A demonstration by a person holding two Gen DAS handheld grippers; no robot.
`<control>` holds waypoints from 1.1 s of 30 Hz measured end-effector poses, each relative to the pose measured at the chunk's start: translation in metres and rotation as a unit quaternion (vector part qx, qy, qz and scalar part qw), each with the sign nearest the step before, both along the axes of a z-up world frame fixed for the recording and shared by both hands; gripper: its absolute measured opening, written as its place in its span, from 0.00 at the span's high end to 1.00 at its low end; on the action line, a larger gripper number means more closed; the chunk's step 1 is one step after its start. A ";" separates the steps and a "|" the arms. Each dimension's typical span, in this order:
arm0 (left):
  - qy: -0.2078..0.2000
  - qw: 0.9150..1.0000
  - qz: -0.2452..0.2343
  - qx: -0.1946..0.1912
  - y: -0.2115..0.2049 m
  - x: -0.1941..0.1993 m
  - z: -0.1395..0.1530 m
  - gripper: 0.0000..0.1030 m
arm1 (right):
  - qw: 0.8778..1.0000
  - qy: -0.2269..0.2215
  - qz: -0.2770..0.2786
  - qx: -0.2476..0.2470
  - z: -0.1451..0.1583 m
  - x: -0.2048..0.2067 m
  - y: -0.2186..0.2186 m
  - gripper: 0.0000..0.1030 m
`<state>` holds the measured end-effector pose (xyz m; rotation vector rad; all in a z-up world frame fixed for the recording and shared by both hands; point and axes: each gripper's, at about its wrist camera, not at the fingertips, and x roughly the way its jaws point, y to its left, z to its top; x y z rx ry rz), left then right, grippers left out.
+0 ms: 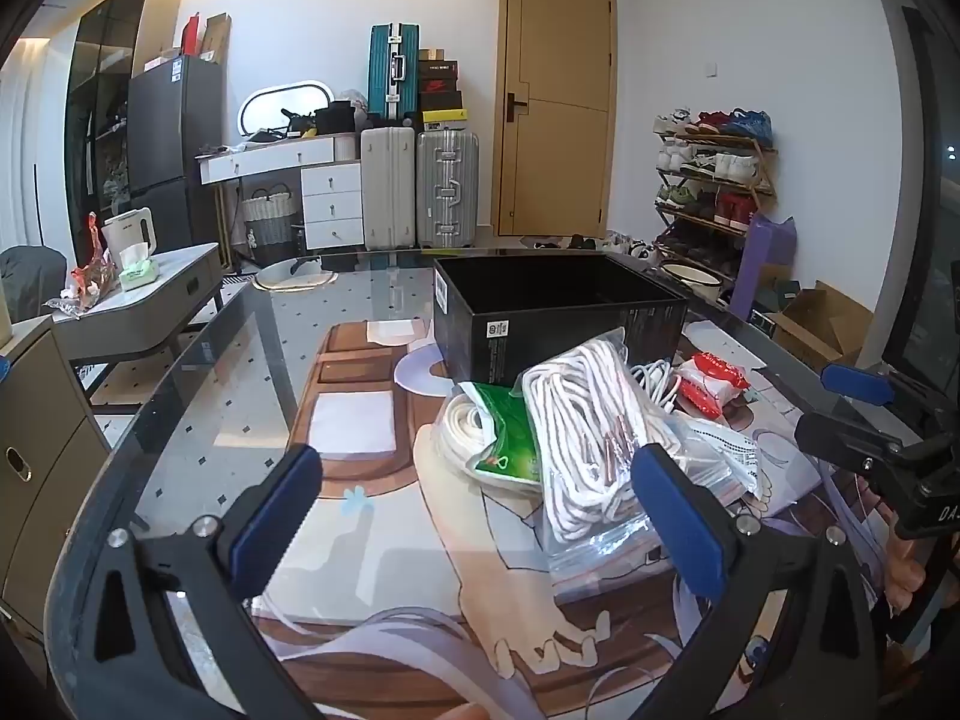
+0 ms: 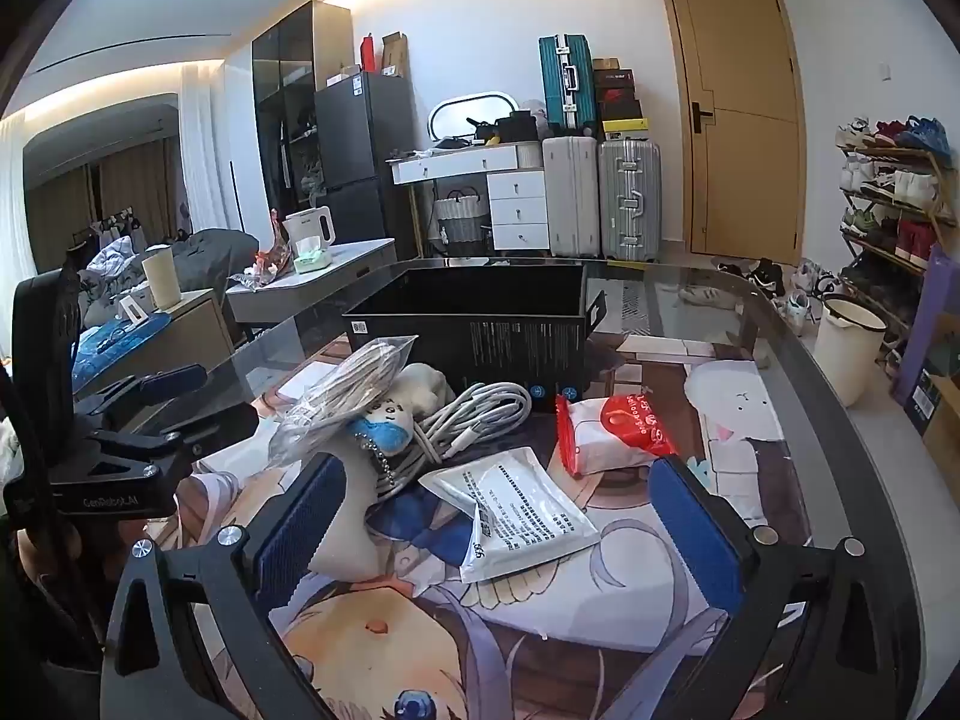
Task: Organize soft objects
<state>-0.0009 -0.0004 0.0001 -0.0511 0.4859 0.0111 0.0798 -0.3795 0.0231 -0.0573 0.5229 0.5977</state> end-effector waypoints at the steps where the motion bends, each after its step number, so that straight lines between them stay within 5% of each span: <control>1: 0.000 1.000 0.000 0.000 0.000 -0.001 0.000 0.00 | 1.000 0.003 0.001 -0.001 0.000 0.000 0.000 0.00; 33: 0.017 1.000 -0.006 -0.006 0.008 0.008 0.010 0.00 | 1.000 0.000 -0.009 -0.006 0.007 0.002 -0.005 0.00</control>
